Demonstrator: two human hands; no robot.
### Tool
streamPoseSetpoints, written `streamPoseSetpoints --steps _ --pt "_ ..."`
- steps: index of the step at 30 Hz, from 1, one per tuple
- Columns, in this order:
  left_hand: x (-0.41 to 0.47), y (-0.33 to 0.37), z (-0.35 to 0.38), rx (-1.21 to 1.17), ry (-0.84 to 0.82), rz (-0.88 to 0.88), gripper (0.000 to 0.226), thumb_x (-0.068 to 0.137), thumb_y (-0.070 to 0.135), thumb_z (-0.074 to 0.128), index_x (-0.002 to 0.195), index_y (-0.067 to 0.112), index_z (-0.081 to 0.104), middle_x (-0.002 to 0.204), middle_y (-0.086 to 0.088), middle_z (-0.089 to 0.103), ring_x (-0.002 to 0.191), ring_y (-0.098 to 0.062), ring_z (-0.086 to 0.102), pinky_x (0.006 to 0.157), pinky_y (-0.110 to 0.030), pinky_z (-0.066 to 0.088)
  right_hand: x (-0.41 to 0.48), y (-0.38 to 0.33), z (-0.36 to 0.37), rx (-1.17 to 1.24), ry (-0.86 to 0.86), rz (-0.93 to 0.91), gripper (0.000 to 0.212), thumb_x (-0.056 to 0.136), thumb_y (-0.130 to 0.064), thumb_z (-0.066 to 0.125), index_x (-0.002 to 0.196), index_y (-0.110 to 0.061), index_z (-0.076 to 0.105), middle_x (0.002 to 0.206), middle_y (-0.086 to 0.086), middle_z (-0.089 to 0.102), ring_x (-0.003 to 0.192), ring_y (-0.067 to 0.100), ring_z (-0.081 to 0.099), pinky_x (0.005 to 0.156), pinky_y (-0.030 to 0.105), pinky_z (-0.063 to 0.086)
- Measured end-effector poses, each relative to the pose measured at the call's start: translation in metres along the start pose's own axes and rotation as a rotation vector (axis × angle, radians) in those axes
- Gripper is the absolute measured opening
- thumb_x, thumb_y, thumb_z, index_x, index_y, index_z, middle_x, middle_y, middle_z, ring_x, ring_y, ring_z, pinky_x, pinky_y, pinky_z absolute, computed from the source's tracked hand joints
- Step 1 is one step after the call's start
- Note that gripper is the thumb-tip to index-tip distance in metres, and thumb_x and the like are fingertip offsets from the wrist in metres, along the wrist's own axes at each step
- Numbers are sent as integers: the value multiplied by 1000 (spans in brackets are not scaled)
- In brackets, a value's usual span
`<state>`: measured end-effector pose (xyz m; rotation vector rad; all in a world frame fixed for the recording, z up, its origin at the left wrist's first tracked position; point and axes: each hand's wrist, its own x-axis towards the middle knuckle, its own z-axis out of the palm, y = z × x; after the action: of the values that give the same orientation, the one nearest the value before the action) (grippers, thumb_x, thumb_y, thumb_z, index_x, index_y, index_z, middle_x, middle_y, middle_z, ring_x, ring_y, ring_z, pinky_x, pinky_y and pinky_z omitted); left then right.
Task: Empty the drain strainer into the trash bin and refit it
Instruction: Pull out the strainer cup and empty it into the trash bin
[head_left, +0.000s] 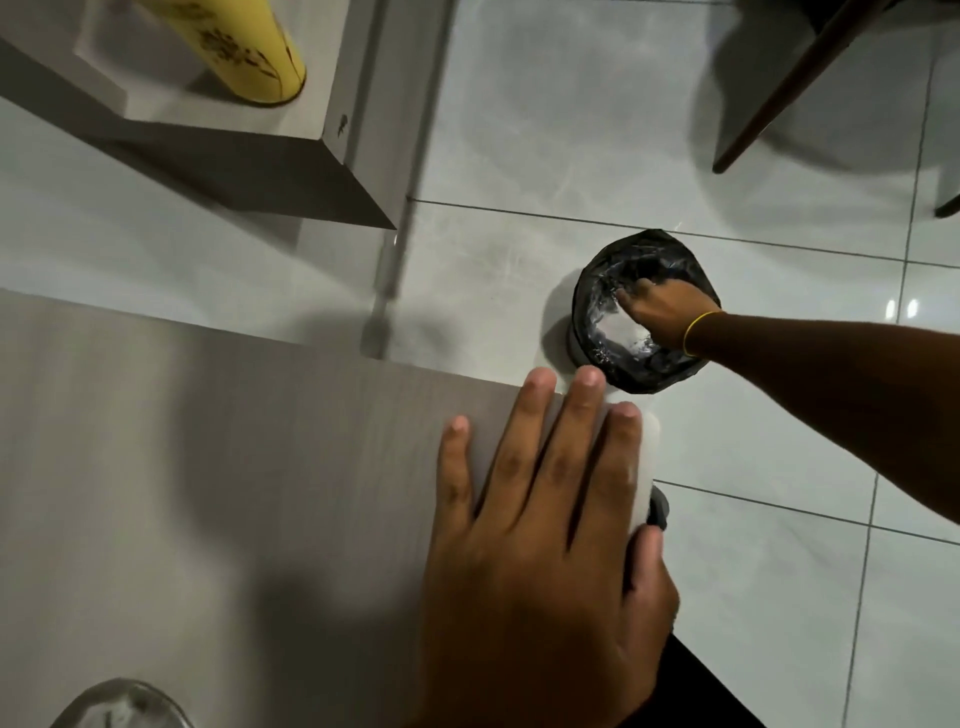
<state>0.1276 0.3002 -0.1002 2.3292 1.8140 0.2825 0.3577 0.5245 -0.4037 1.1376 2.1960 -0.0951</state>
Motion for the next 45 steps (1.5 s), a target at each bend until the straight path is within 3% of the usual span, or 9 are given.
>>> streamPoseSetpoints --steps 4,8,16,20,24,28,33,41,45 --pt "1 0 0 12 2 0 68 91 42 64 154 19 58 169 -4 46 161 -27 39 128 -64 31 9 -4 4 73 19 -4 94 97 -5 59 173 -17 4 123 22 60 95 42 74 65 43 51" --pt "1 1 -1 9 -4 -7 69 91 42 64 155 19 58 169 -5 46 162 -27 37 129 -65 30 13 -4 6 37 -44 10 74 94 -4 63 162 -7 35 127 24 64 106 46 75 79 48 63" --pt "3 3 0 -23 -27 1 71 91 40 61 159 19 52 173 -4 42 165 -27 32 133 -62 23 9 5 11 84 -28 17 66 96 -6 61 159 -14 42 123 24 65 105 45 74 74 44 57" --pt "3 1 0 -31 -42 13 71 95 41 60 161 20 46 174 -3 38 166 -27 28 134 -61 20 7 6 14 131 16 5 91 98 -8 60 173 -22 8 120 24 63 99 44 74 69 42 52" --pt "2 0 1 -37 -48 8 71 95 41 58 162 20 44 175 -3 38 167 -26 27 134 -62 20 8 7 20 96 -16 16 71 98 -8 61 163 -15 35 122 24 65 105 45 74 77 44 58" --pt "2 0 2 -37 -43 11 68 98 42 56 162 20 46 175 -3 38 167 -26 26 132 -64 23 13 5 29 157 58 34 94 99 -7 59 172 -27 4 117 25 62 97 44 74 66 41 50" --pt "1 -1 4 -47 -44 18 67 100 42 55 163 20 43 176 -4 38 168 -26 25 133 -62 20 19 6 34 171 39 86 54 95 -8 65 147 -9 52 121 25 69 105 46 75 77 43 57" --pt "1 -3 2 -17 -113 23 67 106 43 45 167 22 32 181 -3 27 170 -24 13 135 -62 16 -31 32 14 1050 44 645 69 82 -13 79 147 -20 55 129 29 67 112 49 71 92 49 62" --pt "1 -3 2 -58 -88 4 67 107 43 44 169 22 29 181 0 26 170 -21 12 135 -56 14 -82 40 -26 1476 101 807 49 82 -2 79 128 -9 66 93 25 78 53 23 73 64 35 67"
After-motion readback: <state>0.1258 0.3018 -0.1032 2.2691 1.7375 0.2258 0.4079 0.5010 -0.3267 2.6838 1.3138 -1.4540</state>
